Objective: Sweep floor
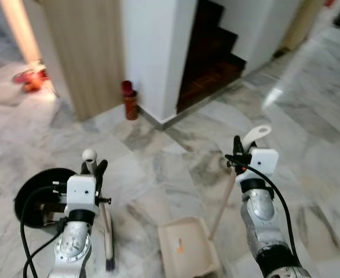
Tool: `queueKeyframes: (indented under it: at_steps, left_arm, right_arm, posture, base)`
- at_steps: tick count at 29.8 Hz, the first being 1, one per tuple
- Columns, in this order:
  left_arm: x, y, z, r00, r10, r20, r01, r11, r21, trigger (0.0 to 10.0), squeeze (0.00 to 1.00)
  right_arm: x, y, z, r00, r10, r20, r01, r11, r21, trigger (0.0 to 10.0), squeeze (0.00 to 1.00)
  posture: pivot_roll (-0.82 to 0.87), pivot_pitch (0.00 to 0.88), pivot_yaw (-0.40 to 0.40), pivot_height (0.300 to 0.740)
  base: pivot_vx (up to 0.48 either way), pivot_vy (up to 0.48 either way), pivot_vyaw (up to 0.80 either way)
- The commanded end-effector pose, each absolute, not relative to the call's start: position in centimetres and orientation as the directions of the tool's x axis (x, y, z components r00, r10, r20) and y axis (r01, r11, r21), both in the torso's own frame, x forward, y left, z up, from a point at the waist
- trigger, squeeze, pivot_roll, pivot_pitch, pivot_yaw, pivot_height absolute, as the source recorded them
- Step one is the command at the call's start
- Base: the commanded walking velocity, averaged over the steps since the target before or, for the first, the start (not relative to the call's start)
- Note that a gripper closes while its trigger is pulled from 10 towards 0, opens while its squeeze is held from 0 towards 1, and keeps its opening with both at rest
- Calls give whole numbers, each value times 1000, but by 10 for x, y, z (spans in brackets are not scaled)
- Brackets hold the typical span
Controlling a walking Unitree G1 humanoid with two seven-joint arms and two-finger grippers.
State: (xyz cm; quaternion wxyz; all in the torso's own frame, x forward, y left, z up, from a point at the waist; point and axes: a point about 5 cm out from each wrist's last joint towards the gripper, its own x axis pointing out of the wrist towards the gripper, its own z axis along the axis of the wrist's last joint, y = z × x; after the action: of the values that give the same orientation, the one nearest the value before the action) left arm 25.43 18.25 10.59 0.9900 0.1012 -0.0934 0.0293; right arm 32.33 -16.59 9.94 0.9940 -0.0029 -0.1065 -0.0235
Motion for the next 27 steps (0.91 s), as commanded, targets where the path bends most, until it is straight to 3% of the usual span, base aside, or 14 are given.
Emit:
queueKeyframes:
  at_steps: [1, 27]
  left_arm:
    - [253, 181, 110, 977, 25, 212, -69, 977, 202, 10000, 27]
    - [259, 180, 112, 976, 23, 216, -66, 979, 195, 10000, 31]
  right_arm:
    - [324, -171, 105, 971, -59, 234, 62, 998, -7, 10000, 0]
    - [323, -166, 106, 970, -50, 239, 54, 998, -14, 10000, 0]
  posture:
    - [22, 112, -36, 740]
    - [16, 123, -39, 740]
  base:
    - [0, 0, -800]
    - [0, 0, -800]
